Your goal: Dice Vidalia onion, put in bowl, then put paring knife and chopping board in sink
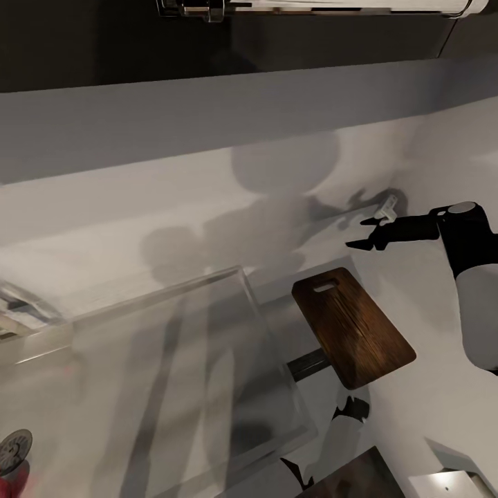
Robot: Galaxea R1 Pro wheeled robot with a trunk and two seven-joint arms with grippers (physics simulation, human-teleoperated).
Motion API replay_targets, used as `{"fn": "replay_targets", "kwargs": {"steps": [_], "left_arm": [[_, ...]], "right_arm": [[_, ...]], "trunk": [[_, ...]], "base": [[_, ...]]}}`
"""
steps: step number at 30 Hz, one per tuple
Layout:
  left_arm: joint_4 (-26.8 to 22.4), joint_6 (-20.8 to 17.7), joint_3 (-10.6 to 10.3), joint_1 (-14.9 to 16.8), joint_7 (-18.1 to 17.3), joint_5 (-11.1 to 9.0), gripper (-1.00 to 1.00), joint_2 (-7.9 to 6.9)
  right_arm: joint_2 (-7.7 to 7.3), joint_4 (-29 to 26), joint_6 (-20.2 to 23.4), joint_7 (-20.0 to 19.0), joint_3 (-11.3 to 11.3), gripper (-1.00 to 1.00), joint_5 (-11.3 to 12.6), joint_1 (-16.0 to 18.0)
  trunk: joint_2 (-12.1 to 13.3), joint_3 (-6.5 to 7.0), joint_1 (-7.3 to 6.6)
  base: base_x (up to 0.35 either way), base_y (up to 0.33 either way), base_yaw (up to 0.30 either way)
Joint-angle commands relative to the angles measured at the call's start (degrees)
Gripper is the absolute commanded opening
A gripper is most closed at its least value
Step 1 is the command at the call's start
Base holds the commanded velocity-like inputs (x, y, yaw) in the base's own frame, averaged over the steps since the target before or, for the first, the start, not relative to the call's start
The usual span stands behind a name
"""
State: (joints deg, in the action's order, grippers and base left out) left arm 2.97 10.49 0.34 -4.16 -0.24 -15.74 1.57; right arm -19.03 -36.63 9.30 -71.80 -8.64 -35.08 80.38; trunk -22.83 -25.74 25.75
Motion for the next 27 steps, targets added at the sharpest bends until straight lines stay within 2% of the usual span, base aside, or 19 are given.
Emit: {"fn": "replay_targets", "kwargs": {"steps": [1,8,16,23,24,27], "left_arm": [[0.1,0.3,0.0,0.0,0.0,-0.2,1.0,0.01],[0.1,0.3,0.0,0.0,0.0,-0.2,1.0,0.01],[0.1,0.3,0.0,0.0,0.0,-0.2,1.0,0.01],[0.1,0.3,0.0,0.0,0.0,-0.2,1.0,0.03],[0.1,0.3,0.0,0.0,0.0,-0.2,1.0,0.03],[0.1,0.3,0.0,0.0,0.0,-0.2,1.0,0.03]], "right_arm": [[0.11,0.0,0.7,-0.3,-0.2,1.0,-0.3,0.0],[0.82,1.4,0.7,-0.2,0.0,1.0,-0.3,0.0],[3.59,1.7,0.7,-0.3,0.2,1.0,-0.4,0.0],[5.75,1.7,0.6,-0.7,0.4,1.0,-3.1,0.0],[6.31,1.7,0.6,-1.9,0.4,1.0,-4.0,0.0],[6.61,1.7,0.6,-4.4,0.8,1.0,-4.8,0.0]], "trunk": [[-0.1,-0.07,0.03],[-0.1,-0.08,0.03],[-0.1,-0.67,0.03],[-0.1,-1.29,0.03],[-0.1,-1.31,0.03],[-0.1,-1.34,0.03]], "base": [[0.0,0.0,0.0],[0.0,0.0,0.0],[0.0,0.0,0.0],[0.0,0.0,0.0],[0.0,0.0,0.0],[0.0,0.0,0.0]]}}
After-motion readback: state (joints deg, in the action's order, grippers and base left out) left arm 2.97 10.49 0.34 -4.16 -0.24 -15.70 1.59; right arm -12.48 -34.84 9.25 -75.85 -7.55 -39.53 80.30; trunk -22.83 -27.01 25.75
